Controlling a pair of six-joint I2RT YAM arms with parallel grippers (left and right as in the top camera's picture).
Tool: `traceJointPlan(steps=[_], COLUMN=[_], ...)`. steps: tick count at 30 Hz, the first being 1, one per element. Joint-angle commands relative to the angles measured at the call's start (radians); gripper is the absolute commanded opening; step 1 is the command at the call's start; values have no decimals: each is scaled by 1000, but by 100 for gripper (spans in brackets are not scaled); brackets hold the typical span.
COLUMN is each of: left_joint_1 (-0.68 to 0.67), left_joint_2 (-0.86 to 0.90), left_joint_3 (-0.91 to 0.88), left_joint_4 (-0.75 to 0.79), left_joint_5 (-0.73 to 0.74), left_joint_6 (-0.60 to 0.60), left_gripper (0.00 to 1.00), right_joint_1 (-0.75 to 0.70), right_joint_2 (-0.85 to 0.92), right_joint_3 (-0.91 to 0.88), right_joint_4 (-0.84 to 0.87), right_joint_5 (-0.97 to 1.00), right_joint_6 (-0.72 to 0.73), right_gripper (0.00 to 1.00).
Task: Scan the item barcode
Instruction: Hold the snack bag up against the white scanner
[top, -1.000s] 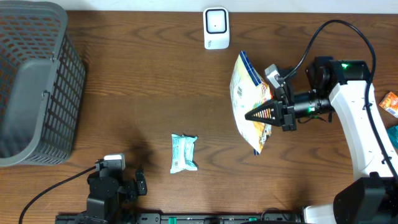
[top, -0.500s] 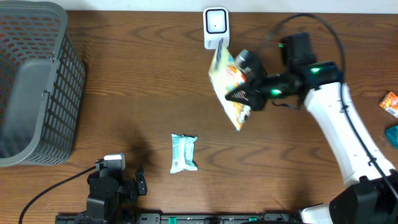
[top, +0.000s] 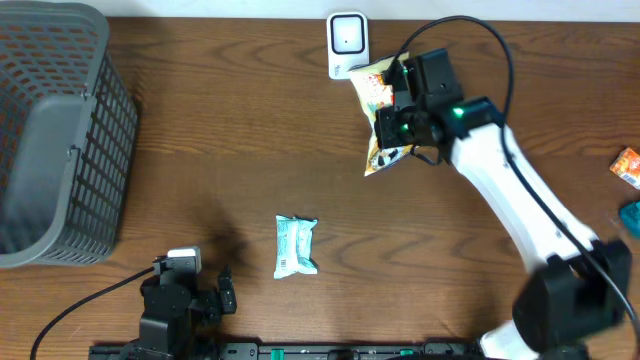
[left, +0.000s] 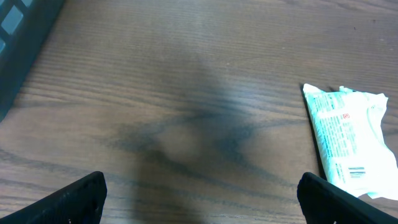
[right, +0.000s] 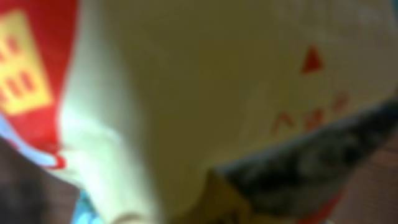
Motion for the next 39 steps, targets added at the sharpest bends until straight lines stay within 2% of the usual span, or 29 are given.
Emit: traceJointPlan(steps=[1, 11, 18, 23, 31, 39], left_joint_1=[-2, -2, -2, -2, -2, -2], left_joint_2=[-6, -6, -6, -6, -6, -6], left_joint_3=[-2, -2, -2, -2, -2, -2], left_joint_4=[-10, -10, -10, -10, -10, -10], left_joint_5=[2, 2, 2, 2, 2, 2], left_joint_6=[-2, -2, -2, -2, -2, -2], left_gripper=[98, 98, 98, 98, 98, 98], right_joint_1=[0, -3, -8, -7, -11, -64], right_joint_2=[119, 489, 718, 812, 830, 791], right_joint_3=[116, 726, 1008, 1083, 1105, 1227], right_joint_4=[-19, -258, -277, -238, -254, -578], right_joint_5=[35, 307, 344, 344, 344, 387], right_joint_6=[-11, -83, -110, -110, -88, -50], right_gripper=[1, 1, 1, 1, 1, 1])
